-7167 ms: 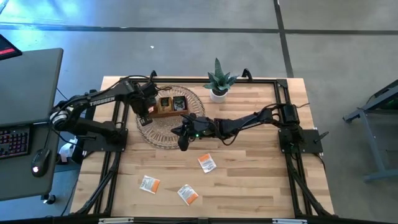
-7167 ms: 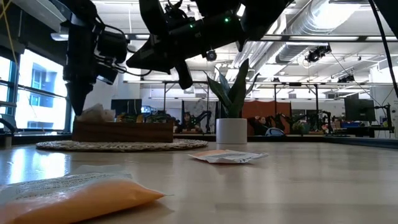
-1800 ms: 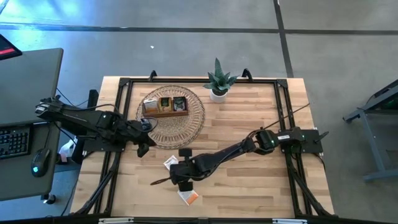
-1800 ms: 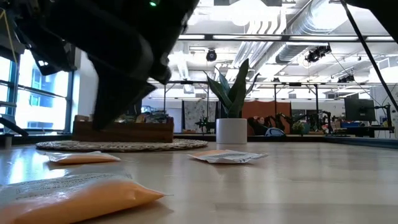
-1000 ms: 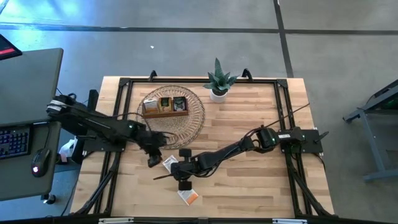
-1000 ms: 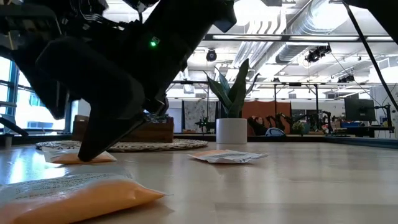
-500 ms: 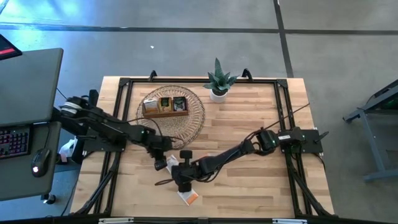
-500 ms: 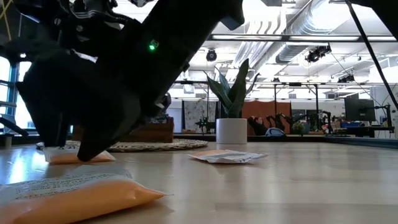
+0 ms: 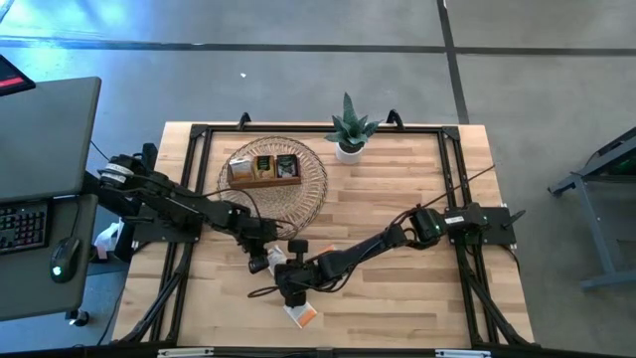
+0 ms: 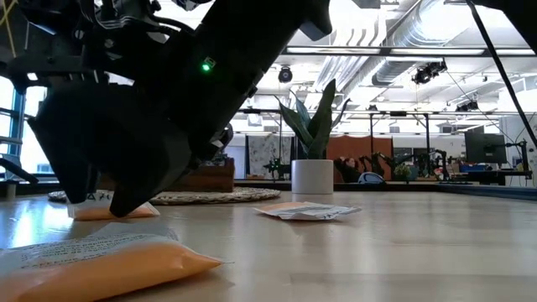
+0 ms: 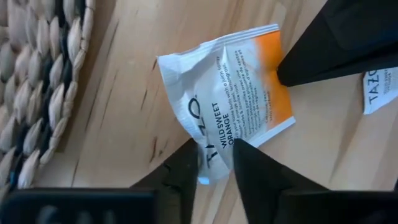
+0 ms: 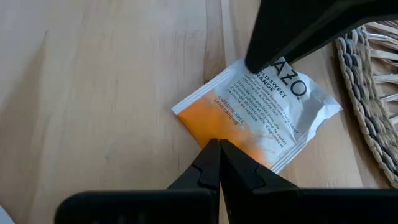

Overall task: Pick & Place Tea
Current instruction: Put the white tea bag into the left section of the wooden organizer

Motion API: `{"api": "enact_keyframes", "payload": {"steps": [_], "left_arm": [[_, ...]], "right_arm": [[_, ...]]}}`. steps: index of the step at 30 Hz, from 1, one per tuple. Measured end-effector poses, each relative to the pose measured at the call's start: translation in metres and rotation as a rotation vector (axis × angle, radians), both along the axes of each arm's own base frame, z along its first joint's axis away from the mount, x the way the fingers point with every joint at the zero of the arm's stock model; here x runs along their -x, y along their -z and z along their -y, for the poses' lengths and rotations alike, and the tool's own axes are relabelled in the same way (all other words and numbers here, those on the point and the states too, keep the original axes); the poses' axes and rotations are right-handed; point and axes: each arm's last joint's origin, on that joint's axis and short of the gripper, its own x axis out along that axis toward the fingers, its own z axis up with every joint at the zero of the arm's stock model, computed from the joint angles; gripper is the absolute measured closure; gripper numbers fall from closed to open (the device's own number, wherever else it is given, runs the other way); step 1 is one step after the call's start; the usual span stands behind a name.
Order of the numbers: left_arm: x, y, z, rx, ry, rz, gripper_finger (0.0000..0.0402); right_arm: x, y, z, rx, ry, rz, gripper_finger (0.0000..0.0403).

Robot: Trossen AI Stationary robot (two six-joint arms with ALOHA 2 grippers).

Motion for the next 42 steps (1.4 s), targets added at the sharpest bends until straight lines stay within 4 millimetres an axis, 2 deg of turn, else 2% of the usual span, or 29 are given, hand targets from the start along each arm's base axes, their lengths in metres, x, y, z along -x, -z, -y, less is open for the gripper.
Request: {"api": "enact_keyframes", "payload": {"steps": [7,13,18,21,25,28,32,34,36,39,42], "left_arm": [[0.000,0.000,-0.001,-0.029,0.010,0.016,0.0390],[0.000,0.001,-0.001,-0.032,0.010,0.008,0.0394],[0.007,-0.004,-0.003,-0.075,0.014,-0.025,0.0399],[0.008,-0.024,-0.006,-0.169,0.008,-0.022,0.0400],[0.018,-0.064,-0.013,-0.369,0.014,-0.068,0.0401],[0.026,-0.100,-0.021,-0.567,0.013,-0.074,0.0401],[0.043,-0.132,-0.033,-0.860,-0.032,-0.172,0.0401],[0.055,-0.138,-0.041,-0.961,-0.027,-0.261,0.0401],[0.057,-0.139,-0.050,-0.981,-0.068,-0.297,0.0401],[0.062,-0.130,-0.068,-0.989,-0.099,-0.404,0.0401],[0.061,-0.122,-0.088,-1.039,-0.135,-0.437,0.0402]], "right_arm": [[0.000,0.000,-0.001,-0.030,-0.013,-0.005,0.0402],[0.000,0.000,-0.002,-0.027,-0.016,-0.005,0.0390],[0.004,-0.013,-0.002,-0.039,-0.028,-0.018,0.0372],[0.010,-0.031,-0.004,-0.046,-0.042,-0.016,0.0360],[0.018,-0.071,0.000,-0.042,-0.033,0.017,0.0346],[0.024,-0.084,0.004,-0.036,-0.032,-0.008,0.0341],[0.029,-0.103,0.011,-0.108,-0.141,-0.041,0.0342],[0.031,-0.111,0.014,-0.180,-0.196,-0.066,0.0344],[0.033,-0.111,0.017,-0.240,-0.234,-0.115,0.0345],[0.034,-0.108,0.020,-0.259,-0.241,-0.146,0.0345],[0.035,-0.107,0.020,-0.263,-0.222,-0.158,0.0345]]}}
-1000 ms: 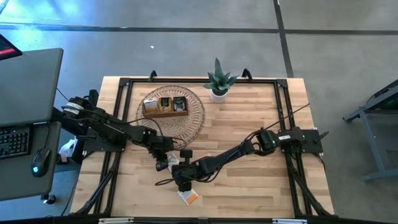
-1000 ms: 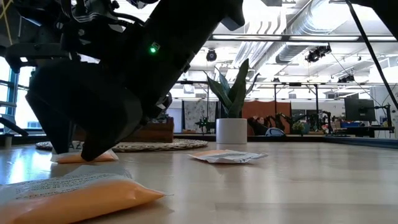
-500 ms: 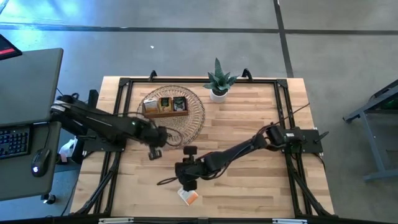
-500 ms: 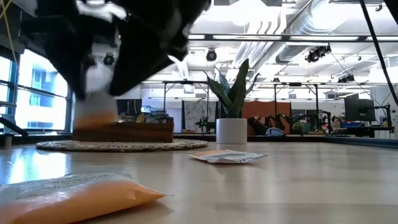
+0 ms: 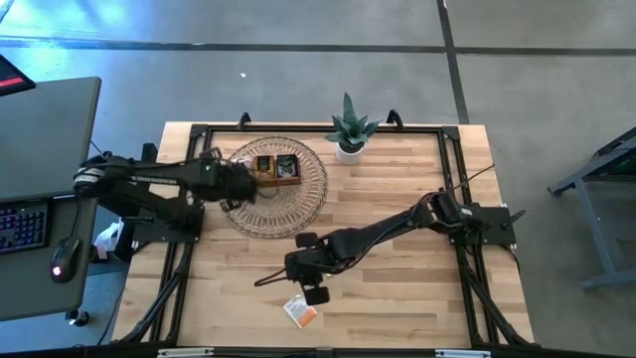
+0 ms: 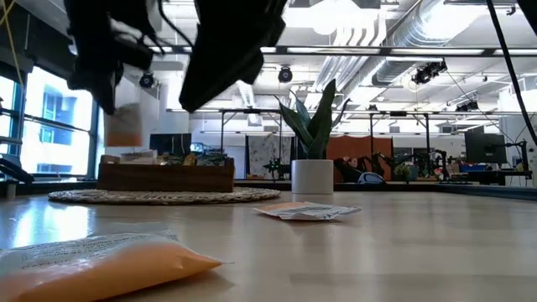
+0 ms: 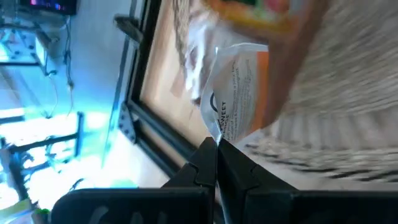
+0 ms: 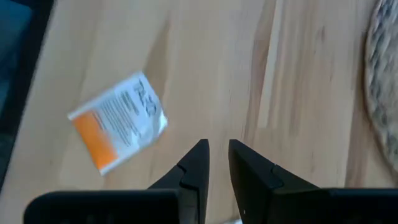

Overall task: Pick & Place Tea
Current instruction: Put the white tea bag into the left section of the wooden organizer

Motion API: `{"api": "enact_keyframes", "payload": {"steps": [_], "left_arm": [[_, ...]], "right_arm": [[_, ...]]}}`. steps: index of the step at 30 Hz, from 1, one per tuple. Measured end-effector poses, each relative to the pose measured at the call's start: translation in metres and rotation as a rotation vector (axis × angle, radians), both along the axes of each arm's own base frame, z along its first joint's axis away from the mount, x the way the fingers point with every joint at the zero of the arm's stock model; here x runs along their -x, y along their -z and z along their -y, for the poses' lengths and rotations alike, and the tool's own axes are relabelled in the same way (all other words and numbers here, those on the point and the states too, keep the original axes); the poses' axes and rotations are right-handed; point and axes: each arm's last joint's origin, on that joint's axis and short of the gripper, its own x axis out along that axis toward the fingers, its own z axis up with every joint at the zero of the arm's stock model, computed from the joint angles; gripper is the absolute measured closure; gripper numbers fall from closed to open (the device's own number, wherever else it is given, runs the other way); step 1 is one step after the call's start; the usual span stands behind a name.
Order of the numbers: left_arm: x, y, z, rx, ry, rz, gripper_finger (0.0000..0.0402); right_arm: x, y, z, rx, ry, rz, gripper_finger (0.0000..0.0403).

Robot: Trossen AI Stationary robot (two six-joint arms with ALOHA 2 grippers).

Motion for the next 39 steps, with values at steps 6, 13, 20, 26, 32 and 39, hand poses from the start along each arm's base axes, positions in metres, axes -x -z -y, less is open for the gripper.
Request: {"api": "enact_keyframes", "payload": {"steps": [6,13,20,26,32,39], "left_arm": [[-0.006,0.016,-0.034,0.040,-0.010,0.025,0.0401],[-0.002,0.028,-0.052,0.048,-0.002,-0.003,0.0401],[0.002,0.031,-0.054,0.053,-0.022,-0.025,0.0401],[-0.002,0.031,-0.055,0.049,0.016,-0.013,0.0383],[-0.004,0.032,-0.056,0.043,0.034,-0.030,0.0327],[-0.004,0.032,-0.055,0.067,0.008,0.001,0.0280]], "right_arm": [[0.003,0.003,-0.001,0.008,-0.008,-0.025,0.0345],[0.003,0.003,0.000,0.012,-0.011,-0.024,0.0345],[0.003,0.003,0.000,0.012,-0.011,-0.024,0.0345],[0.003,0.003,0.000,0.011,-0.011,-0.023,0.0345],[0.002,0.002,-0.001,0.010,-0.011,-0.017,0.0345],[0.002,0.002,-0.001,0.009,-0.011,-0.016,0.0346]]}}
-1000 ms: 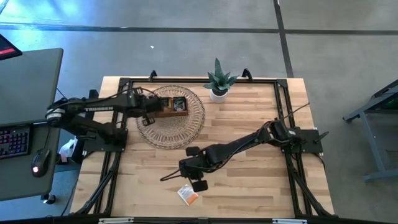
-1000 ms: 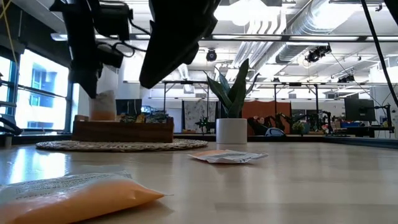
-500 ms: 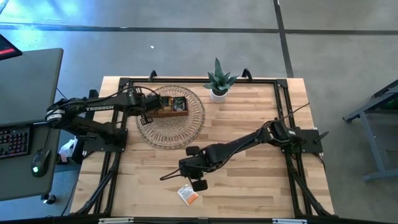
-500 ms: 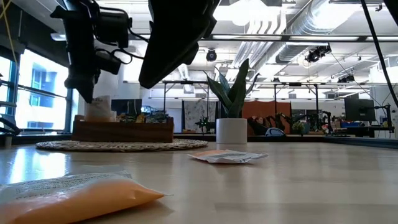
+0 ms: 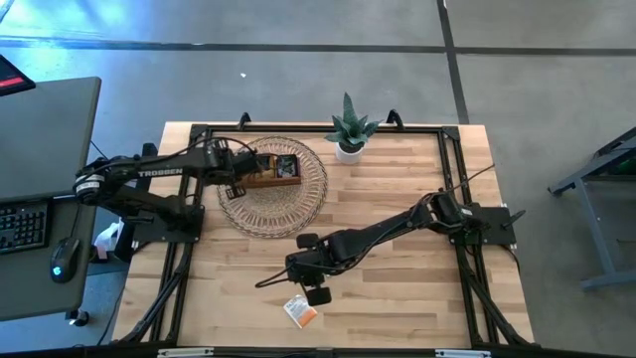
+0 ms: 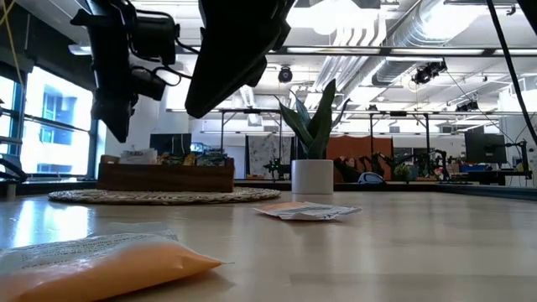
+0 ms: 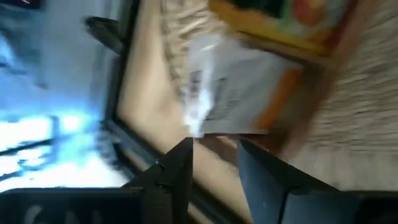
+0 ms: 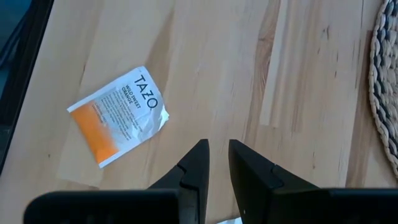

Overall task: Pick & Place Tea
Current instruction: Put the white tea bag into the left section of the wooden organizer

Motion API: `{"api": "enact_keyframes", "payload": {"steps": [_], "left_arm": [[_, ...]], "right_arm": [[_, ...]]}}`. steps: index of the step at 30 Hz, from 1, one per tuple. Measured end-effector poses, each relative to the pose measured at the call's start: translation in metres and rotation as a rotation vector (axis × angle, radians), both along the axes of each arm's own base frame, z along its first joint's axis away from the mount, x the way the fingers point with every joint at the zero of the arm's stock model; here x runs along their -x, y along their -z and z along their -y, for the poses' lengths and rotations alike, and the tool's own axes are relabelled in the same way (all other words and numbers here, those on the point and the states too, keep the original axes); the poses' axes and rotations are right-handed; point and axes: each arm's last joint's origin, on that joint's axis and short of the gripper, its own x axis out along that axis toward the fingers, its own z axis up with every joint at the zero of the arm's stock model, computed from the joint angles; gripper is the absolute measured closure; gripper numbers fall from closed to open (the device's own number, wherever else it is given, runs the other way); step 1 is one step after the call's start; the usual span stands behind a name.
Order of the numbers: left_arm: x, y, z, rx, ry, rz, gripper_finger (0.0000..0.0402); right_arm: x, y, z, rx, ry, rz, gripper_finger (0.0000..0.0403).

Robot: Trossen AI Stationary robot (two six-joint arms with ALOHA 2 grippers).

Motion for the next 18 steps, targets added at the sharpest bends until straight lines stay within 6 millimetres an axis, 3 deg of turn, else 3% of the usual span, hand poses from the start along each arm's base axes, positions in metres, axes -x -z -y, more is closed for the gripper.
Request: {"api": "enact_keyframes", "payload": {"steps": [3,10,14,18], "left_arm": [[-0.005,-0.005,0.003,0.137,-0.019,0.110,0.0278],[-0.034,-0.014,0.025,0.454,0.113,0.438,0.0284],[-0.050,-0.019,0.048,0.539,0.235,0.551,0.0285],[-0.065,-0.018,0.078,0.576,0.374,0.587,0.0285]], "right_arm": [[0.000,0.000,0.000,0.000,0.000,-0.001,0.0345],[0.010,0.004,-0.002,0.039,0.059,-0.095,0.0346],[0.024,0.008,-0.007,0.116,0.162,-0.189,0.0352],[0.037,0.010,-0.020,0.122,0.144,-0.265,0.0362]]}}
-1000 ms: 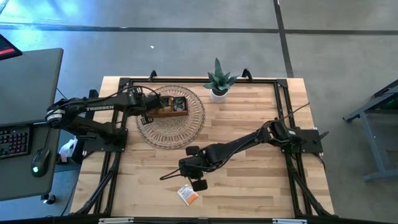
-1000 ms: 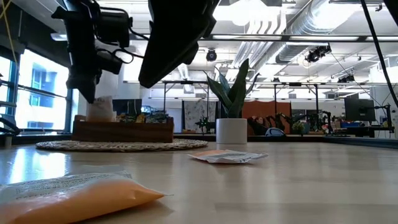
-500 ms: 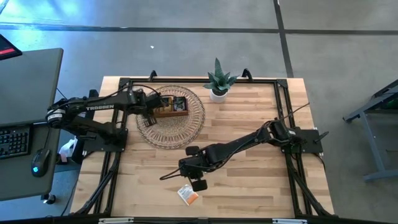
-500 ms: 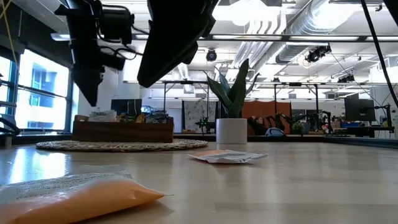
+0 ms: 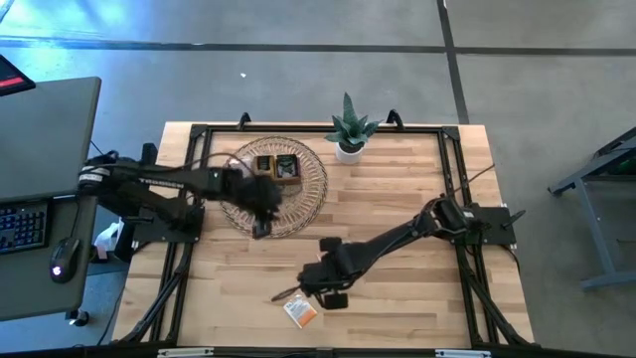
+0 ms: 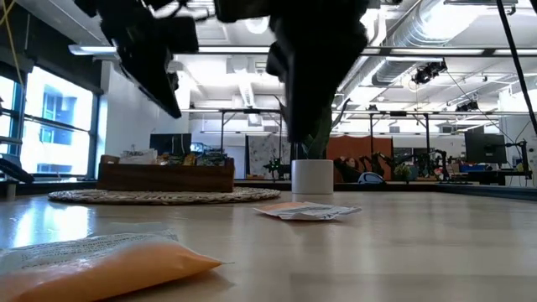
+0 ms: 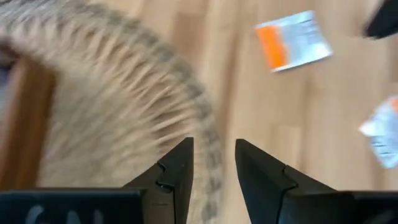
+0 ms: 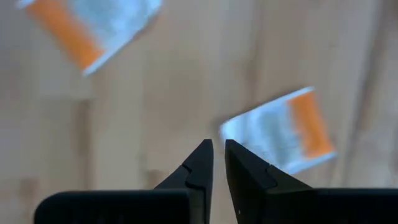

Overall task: Pick & Place Tea
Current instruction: Put the white tea bag into the left section of the wooden organizer

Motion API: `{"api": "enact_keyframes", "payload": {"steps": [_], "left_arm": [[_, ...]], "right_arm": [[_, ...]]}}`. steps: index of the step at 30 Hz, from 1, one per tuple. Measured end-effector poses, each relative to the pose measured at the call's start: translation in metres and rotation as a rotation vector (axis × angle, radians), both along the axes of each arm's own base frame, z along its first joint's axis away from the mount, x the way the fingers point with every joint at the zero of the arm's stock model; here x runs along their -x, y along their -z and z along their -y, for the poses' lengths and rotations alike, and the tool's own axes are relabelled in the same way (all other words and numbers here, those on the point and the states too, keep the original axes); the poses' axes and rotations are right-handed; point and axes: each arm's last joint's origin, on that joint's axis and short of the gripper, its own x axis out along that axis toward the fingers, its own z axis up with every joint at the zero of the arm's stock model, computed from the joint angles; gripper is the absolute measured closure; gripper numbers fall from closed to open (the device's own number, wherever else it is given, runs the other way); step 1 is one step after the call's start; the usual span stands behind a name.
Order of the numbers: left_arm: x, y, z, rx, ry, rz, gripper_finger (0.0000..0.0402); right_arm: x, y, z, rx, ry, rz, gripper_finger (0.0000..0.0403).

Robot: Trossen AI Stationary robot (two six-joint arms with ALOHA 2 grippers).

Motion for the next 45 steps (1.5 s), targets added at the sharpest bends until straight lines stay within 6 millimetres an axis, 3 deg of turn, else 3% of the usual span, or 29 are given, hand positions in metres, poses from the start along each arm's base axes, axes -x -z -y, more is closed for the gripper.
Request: {"api": "enact_keyframes", "payload": {"steps": [11,17,22,27,29,35,41,45], "left_arm": [[-0.009,0.019,0.076,0.061,0.195,-0.036,0.0285],[-0.002,0.032,0.113,0.073,0.161,-0.090,0.0285],[0.009,0.037,0.133,0.025,0.085,-0.094,0.0285],[0.036,0.013,0.122,-0.086,0.001,-0.138,0.0285],[0.051,0.002,0.112,-0.108,-0.050,-0.167,0.0285],[0.086,-0.031,0.085,-0.156,-0.142,-0.033,0.0285],[0.104,-0.046,0.072,-0.118,-0.162,0.061,0.0285],[0.110,-0.049,0.069,-0.106,-0.161,0.072,0.0285]], "right_arm": [[0.003,-0.001,-0.016,0.022,-0.032,0.052,0.0378],[-0.016,-0.010,-0.026,0.036,-0.028,0.311,0.0377],[-0.027,-0.014,-0.024,-0.039,-0.089,0.386,0.0359],[-0.035,-0.002,-0.028,-0.163,-0.078,0.381,0.0312],[-0.040,0.009,-0.031,-0.199,-0.078,0.382,0.0294],[-0.048,0.049,-0.034,-0.223,-0.092,0.311,0.0263],[-0.049,0.054,-0.026,-0.161,-0.058,0.302,0.0264],[-0.050,0.059,-0.026,-0.214,-0.065,0.268,0.0264]]}}
